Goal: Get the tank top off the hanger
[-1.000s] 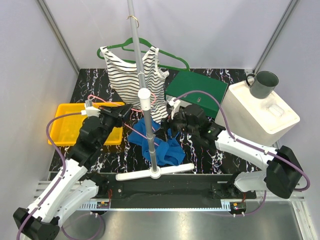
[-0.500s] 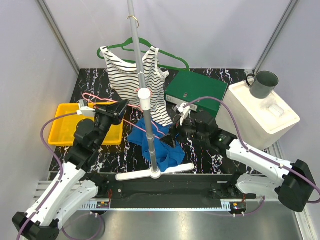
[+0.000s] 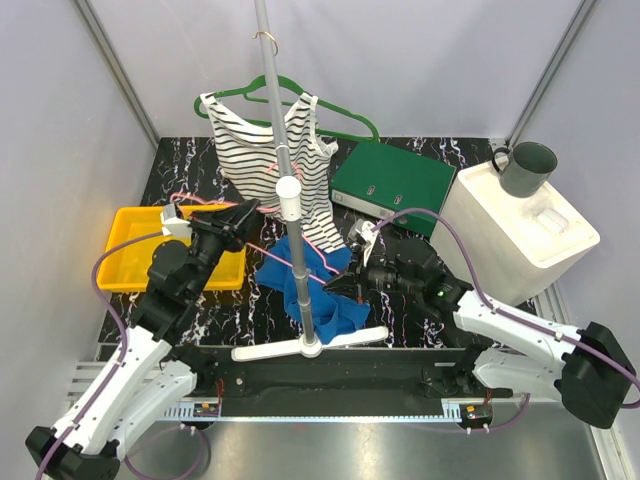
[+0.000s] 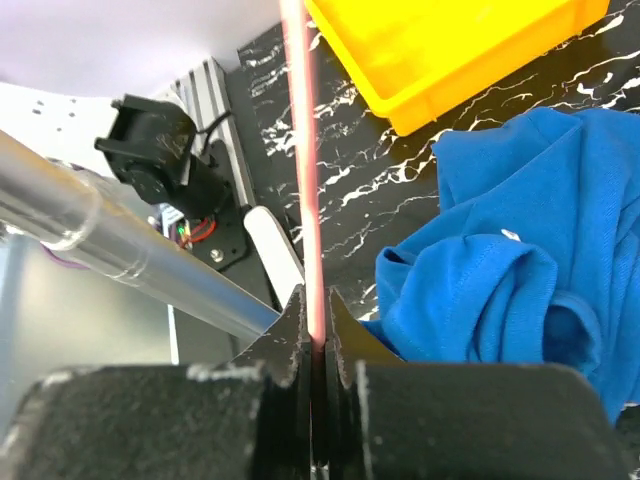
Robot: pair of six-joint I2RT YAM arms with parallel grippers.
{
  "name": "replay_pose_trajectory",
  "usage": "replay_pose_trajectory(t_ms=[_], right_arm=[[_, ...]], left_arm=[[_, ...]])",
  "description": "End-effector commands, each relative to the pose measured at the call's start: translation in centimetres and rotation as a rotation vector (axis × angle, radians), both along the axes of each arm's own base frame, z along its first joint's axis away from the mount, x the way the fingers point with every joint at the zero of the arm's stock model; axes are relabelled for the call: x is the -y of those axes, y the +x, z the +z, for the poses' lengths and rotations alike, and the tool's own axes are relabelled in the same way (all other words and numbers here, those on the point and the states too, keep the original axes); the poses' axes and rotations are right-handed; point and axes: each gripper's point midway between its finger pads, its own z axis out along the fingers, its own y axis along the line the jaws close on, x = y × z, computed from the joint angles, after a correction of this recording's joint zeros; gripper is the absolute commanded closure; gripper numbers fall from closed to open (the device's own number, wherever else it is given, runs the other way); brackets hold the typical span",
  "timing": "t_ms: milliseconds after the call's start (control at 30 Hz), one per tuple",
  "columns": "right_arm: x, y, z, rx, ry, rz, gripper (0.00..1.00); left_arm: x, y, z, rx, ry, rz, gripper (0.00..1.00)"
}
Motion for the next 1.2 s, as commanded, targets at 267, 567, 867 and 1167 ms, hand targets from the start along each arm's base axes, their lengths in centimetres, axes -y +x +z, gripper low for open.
replay_pose_trajectory(t_ms=[267, 567, 867, 1167], right_arm=[[5.1, 1.4, 1.0, -0.003, -0.009, -0.284, 1.0], [6.5, -0.4, 6.0, 0.11, -0.022, -0.22, 1.0], [4.2, 1.2, 11.9, 0.214, -0.054, -0.146, 1.0], [3.3, 0.1, 13.8, 0.249, -0.071, -0.034, 1.0]], left_arm=[[0.4, -4.7, -0.3, 0.265, 0.268, -0.098, 0.1], [-3.0, -6.8, -3.3, 0.283, 0.663, -0.013, 0.04], [-3.1, -7.5, -4.8, 0.287, 0.744, -0.044, 0.04], [-1.4, -7.8, -5.9, 0.31, 0.81, -0.162, 0.04]])
